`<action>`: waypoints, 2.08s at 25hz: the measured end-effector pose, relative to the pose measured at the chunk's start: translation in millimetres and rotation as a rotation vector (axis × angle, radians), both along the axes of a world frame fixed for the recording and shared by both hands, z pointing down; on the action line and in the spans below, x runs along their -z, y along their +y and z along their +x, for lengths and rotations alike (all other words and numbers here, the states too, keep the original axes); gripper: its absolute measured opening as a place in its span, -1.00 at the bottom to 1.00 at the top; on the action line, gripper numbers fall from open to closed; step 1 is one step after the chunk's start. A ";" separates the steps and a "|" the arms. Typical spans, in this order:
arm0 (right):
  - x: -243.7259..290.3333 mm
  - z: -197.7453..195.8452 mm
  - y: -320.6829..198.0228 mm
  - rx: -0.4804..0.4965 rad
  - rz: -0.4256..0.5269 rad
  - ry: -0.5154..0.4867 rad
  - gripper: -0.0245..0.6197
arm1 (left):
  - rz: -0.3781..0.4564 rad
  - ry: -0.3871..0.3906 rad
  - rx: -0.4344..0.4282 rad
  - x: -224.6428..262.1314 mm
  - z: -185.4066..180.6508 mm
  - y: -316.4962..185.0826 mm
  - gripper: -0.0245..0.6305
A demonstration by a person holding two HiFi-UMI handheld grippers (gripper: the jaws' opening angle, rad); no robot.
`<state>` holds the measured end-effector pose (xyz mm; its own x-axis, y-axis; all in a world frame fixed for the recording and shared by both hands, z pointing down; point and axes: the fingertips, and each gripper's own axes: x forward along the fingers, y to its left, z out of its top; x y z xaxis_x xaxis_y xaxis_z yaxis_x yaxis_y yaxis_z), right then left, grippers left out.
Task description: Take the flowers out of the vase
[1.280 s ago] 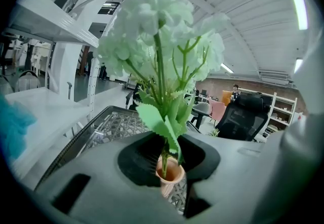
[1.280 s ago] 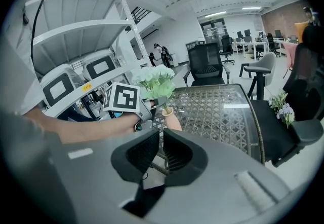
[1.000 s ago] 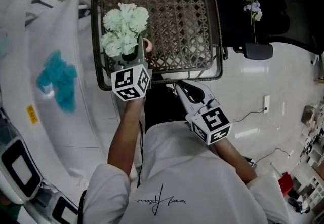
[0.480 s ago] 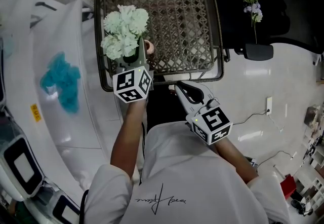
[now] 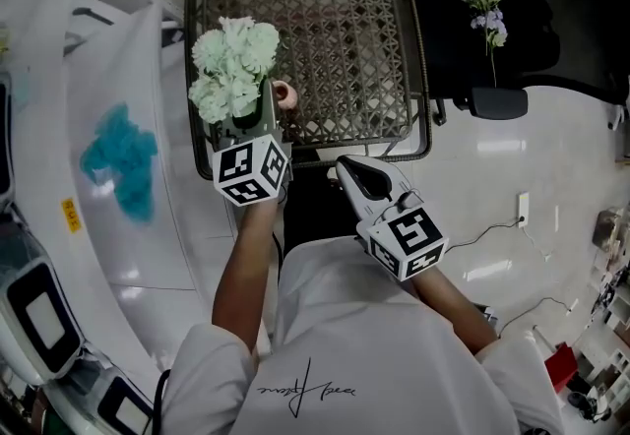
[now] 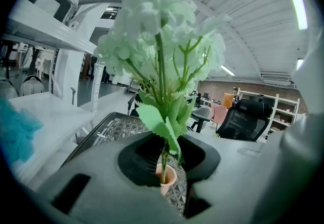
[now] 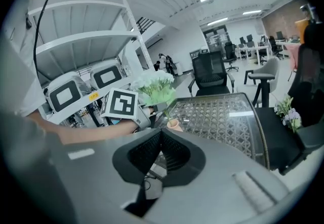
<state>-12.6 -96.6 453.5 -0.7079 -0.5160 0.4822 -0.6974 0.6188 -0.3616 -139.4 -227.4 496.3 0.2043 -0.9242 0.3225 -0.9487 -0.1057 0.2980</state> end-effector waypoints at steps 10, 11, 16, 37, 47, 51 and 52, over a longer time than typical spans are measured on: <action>15.4 6.7 -11.2 -0.033 0.057 -0.011 -0.91 | 0.022 -0.020 0.007 19.2 -1.5 5.2 -0.71; 16.4 6.9 -11.5 -0.033 0.059 -0.013 -0.91 | 0.024 -0.023 0.007 21.5 -1.5 5.6 -0.71; 20.0 4.9 -13.6 -0.031 0.067 -0.028 -0.91 | 0.043 -0.041 -0.003 33.9 0.5 7.3 -0.71; 34.3 17.4 -15.3 -0.053 0.100 -0.054 -0.91 | 0.088 -0.059 0.008 64.2 5.0 18.3 -0.71; 47.3 10.3 -10.2 -0.043 0.121 -0.079 -0.91 | 0.097 -0.044 0.008 75.7 0.0 25.3 -0.72; 51.9 5.1 -8.2 -0.033 0.131 -0.089 -0.91 | 0.096 -0.044 -0.001 77.9 0.0 27.8 -0.72; 52.4 3.8 -7.7 -0.030 0.132 -0.090 -0.91 | 0.097 -0.043 -0.003 79.1 -0.4 28.2 -0.72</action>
<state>-8.8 -104.2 401.1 -0.7285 -0.5924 0.3442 -0.6848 0.6445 -0.3402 -139.8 -199.1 417.1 0.1945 -0.9511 0.2401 -0.9602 -0.1346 0.2449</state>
